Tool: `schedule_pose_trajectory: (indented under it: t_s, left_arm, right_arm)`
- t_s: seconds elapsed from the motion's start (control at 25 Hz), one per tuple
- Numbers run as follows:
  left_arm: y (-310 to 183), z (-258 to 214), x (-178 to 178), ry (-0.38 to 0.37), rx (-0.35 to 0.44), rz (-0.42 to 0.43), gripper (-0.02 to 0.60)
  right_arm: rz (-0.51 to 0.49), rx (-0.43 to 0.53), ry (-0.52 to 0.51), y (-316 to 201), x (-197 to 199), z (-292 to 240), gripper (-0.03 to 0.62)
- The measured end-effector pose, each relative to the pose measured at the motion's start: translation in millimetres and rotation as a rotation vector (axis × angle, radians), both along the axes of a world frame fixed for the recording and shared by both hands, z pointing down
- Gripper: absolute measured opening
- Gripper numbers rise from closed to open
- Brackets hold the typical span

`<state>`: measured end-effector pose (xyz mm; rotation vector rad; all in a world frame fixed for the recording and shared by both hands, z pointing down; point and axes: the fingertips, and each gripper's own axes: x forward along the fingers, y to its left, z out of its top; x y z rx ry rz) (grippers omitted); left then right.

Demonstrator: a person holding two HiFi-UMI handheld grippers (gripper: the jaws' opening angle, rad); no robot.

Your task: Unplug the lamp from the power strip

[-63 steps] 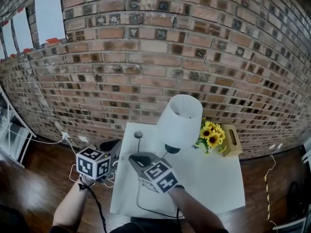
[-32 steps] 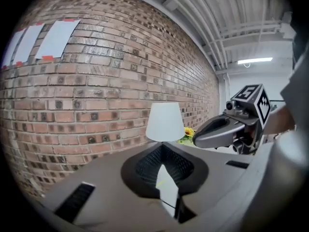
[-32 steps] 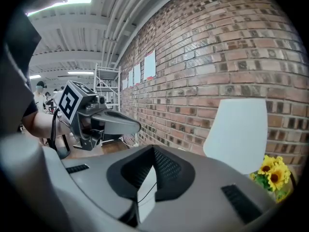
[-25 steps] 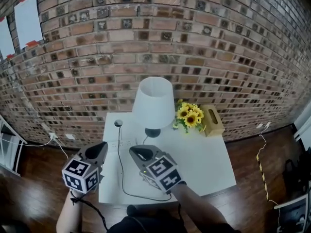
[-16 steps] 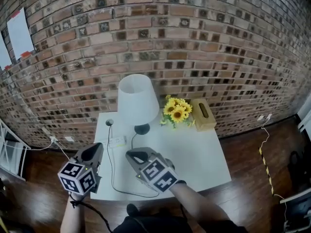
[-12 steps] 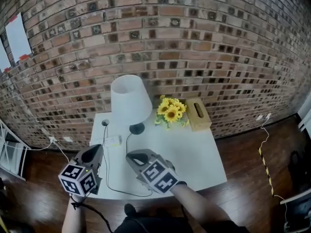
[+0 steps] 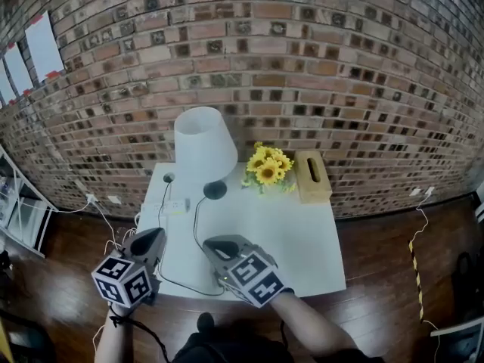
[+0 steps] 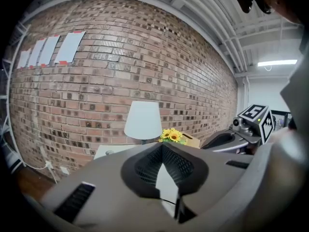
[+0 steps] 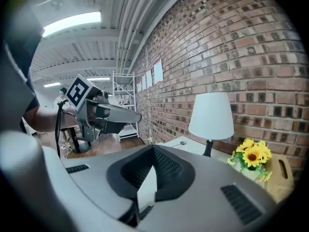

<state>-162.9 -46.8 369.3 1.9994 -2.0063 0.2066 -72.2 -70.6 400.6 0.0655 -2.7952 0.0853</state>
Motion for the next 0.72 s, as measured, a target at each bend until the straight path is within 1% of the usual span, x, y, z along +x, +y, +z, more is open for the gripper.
schedule_pose_trajectory:
  t_s: [0.08,0.2,0.28,0.36,0.44,0.56,0.6,0.72]
  left_arm:
    - [-2.4,-4.8,2.4,-0.001,0.0,0.01,0.023]
    - [-8.0,-7.8,9.3,-0.025,0.005,0.043,0.023]
    - [-11.2,-5.4,14.8,-0.036,0.011,0.076,0.023]
    - [-13.8,-0.6,22.0,-0.029,0.015,0.122,0.023]
    - [-13.7,1.4,26.7,0.012,0.03,0.164,0.023]
    - [-10.4,-1.2,20.9,0.11,0.067,0.193,0.023]
    - [-9.8,-1.7,19.2,0.129,0.073,0.204,0.023]
    - [-8.9,-1.1,20.3,0.136,0.075,0.251,0.023]
  right_arm:
    - [0.011,0.0,-0.01,-0.4,3.2,-4.1,0.0]
    - [0.05,-0.008,-0.018,-6.2,8.3,-3.7,0.0]
    - [0.083,-0.045,-0.013,-8.4,12.1,0.4,0.0]
    - [0.126,-0.078,-0.003,-9.2,16.1,4.6,0.0]
    - [0.169,-0.087,0.008,-7.1,19.1,7.9,0.0]
    - [0.222,-0.093,0.02,2.1,20.7,8.6,0.0]
    - [0.241,-0.097,0.025,4.7,22.0,8.5,0.0]
    - [0.31,-0.112,0.035,10.2,27.6,10.0,0.0]
